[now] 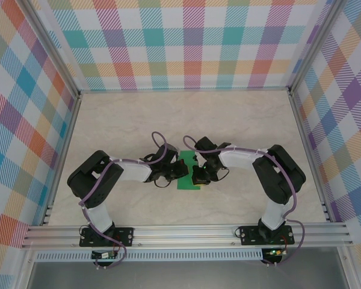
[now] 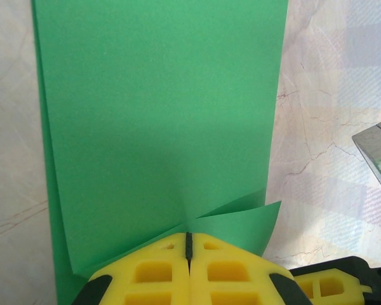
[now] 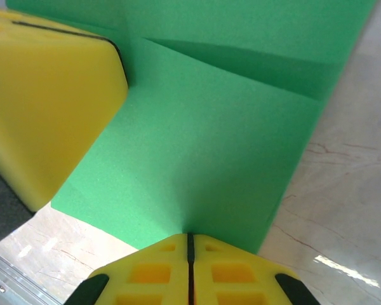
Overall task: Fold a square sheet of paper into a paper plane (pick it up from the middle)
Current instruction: Fold the triangle a second time at the center of the table.
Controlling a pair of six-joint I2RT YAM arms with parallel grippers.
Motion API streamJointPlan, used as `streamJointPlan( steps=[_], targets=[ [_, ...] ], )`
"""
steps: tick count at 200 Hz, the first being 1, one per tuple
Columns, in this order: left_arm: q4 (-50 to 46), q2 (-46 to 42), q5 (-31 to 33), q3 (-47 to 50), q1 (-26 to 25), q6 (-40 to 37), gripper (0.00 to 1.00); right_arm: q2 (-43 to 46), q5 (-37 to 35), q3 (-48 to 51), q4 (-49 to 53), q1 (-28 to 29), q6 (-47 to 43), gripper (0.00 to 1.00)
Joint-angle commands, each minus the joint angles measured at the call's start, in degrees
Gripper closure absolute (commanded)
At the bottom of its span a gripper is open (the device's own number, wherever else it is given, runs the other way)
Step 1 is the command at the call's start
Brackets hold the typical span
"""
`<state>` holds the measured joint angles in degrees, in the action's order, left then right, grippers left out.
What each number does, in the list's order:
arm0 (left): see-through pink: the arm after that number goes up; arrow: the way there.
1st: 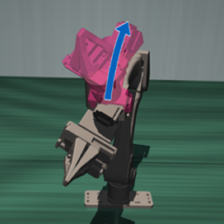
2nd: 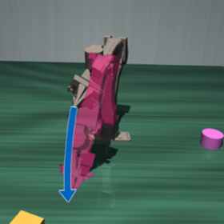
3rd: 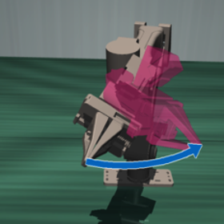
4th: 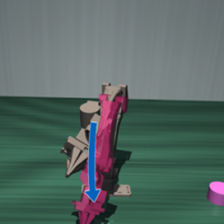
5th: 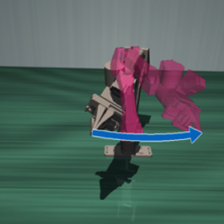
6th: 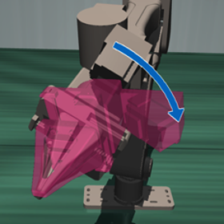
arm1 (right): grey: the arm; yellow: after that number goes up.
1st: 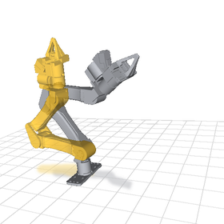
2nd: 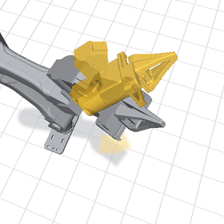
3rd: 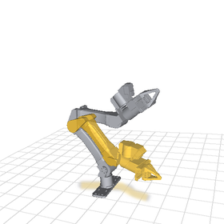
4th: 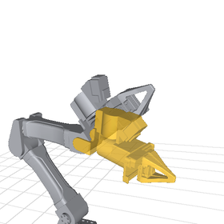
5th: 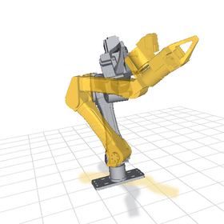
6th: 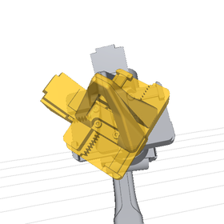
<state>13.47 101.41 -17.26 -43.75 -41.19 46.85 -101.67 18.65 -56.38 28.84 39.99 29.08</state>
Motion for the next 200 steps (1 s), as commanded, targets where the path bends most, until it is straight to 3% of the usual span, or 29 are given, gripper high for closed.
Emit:
streamJointPlan(
  steps=[1, 117, 200],
  targets=[
    [-11.6, 3.4, 6.2, 2.0, -0.3, -0.1, 1.0, 2.1, -2.5, 0.5, 2.4, 0.4, -0.7, 0.92],
    [-12.9, 3.9, 7.7, 2.0, -0.3, 0.0, 1.0, 1.9, -2.4, 7.9, 2.1, 0.4, -0.1, 0.93],
    [-13.9, 4.4, 8.6, 2.0, -0.2, 0.5, 1.0, 6.7, 0.0, 13.2, 4.0, 0.4, 0.7, 0.92]
  ],
)
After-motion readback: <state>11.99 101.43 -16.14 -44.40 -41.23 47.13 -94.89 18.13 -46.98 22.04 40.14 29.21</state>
